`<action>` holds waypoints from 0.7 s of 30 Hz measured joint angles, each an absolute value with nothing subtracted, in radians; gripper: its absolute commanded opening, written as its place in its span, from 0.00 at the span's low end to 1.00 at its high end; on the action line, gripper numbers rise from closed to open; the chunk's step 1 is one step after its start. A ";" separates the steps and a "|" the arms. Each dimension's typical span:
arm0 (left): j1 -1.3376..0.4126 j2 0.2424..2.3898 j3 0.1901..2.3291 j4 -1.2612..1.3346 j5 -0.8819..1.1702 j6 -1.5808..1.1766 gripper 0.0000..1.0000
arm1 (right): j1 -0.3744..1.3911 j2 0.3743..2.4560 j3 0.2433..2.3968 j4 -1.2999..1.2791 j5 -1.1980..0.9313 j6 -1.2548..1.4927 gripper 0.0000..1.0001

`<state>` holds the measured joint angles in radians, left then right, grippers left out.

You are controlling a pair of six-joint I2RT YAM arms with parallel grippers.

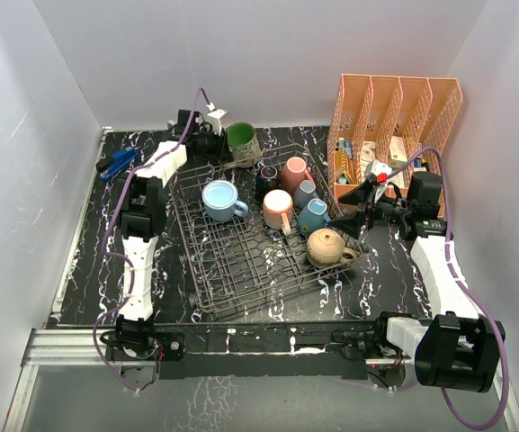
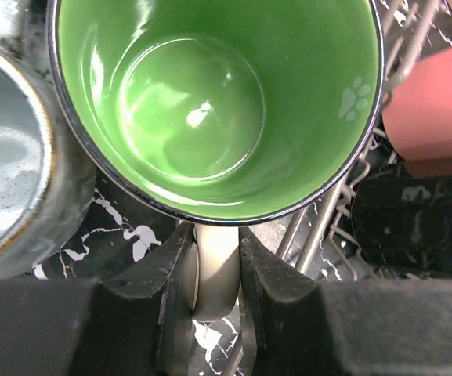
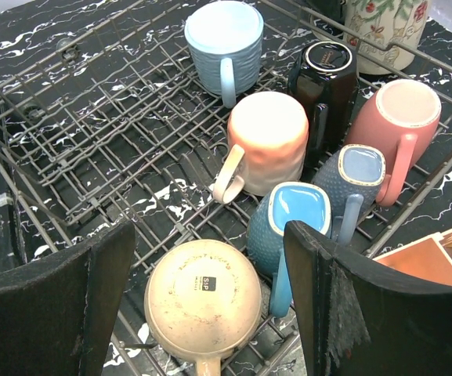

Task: Load the cups into the dish rack
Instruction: Pick up the cup at the center of the board.

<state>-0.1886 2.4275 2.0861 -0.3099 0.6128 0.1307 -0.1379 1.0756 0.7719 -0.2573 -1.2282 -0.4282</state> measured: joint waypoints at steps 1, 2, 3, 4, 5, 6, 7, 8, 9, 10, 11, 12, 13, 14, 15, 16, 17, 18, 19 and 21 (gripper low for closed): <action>-0.190 2.421 2.060 -0.279 0.613 0.136 0.07 | -0.139 1.077 0.772 -0.257 -1.227 -0.428 0.79; -0.189 2.408 2.022 -0.244 0.620 0.147 0.00 | -0.139 1.080 0.772 -0.257 -1.227 -0.428 0.79; -0.187 2.398 2.000 -0.220 0.624 0.151 0.00 | -0.139 1.082 0.772 -0.257 -1.226 -0.428 0.79; -0.186 2.381 1.964 -0.185 0.620 0.157 0.00 | -0.139 1.084 0.771 -0.257 -1.225 -0.428 0.79; -0.185 2.374 1.946 -0.165 0.619 0.162 0.00 | -0.139 1.086 0.771 -0.257 -1.225 -0.428 0.78; -0.184 2.365 1.929 -0.150 0.619 0.170 0.00 | -0.139 1.087 0.771 -0.257 -1.223 -0.428 0.79; -0.183 2.358 1.914 -0.134 0.618 0.176 0.00 | -0.139 1.087 0.770 -0.257 -1.222 -0.428 0.79; -0.182 2.351 1.901 -0.123 0.618 0.183 0.00 | -0.139 1.087 0.770 -0.257 -1.222 -0.428 0.78; -0.182 2.344 1.891 -0.115 0.619 0.187 0.00 | -0.139 1.087 0.770 -0.257 -1.222 -0.428 0.79; -0.182 2.340 1.885 -0.110 0.619 0.192 0.00 | -0.139 1.087 0.770 -0.257 -1.222 -0.428 0.79; -0.183 2.335 1.880 -0.106 0.620 0.198 0.00 | -0.139 1.087 0.770 -0.257 -1.222 -0.428 0.79; -0.183 2.331 1.874 -0.102 0.620 0.202 0.00 | -0.139 1.087 0.770 -0.257 -1.222 -0.428 0.78; -0.184 2.324 1.865 -0.095 0.619 0.204 0.00 | -0.139 1.087 0.770 -0.257 -1.222 -0.428 0.78; -0.185 2.315 1.857 -0.088 0.618 0.206 0.00 | -0.140 1.087 0.770 -0.257 -1.222 -0.428 0.78; -0.187 2.307 1.848 -0.077 0.616 0.206 0.00 | -0.140 1.087 0.769 -0.257 -1.222 -0.428 0.78; -0.189 2.299 1.842 -0.070 0.613 0.204 0.00 | -0.139 1.087 0.769 -0.257 -1.222 -0.428 0.78; -0.192 2.291 1.833 -0.057 0.609 0.197 0.00 | -0.140 1.087 0.768 -0.257 -1.222 -0.428 0.78; -0.193 2.283 1.829 -0.052 0.606 0.190 0.00 | -0.140 1.087 0.768 -0.257 -1.222 -0.428 0.78; -0.194 2.276 1.823 -0.038 0.599 0.182 0.00 | -0.140 1.087 0.768 -0.257 -1.222 -0.428 0.78; -0.196 2.261 1.814 -0.015 0.585 0.165 0.00 | -0.140 1.087 0.768 -0.256 -1.222 -0.428 0.78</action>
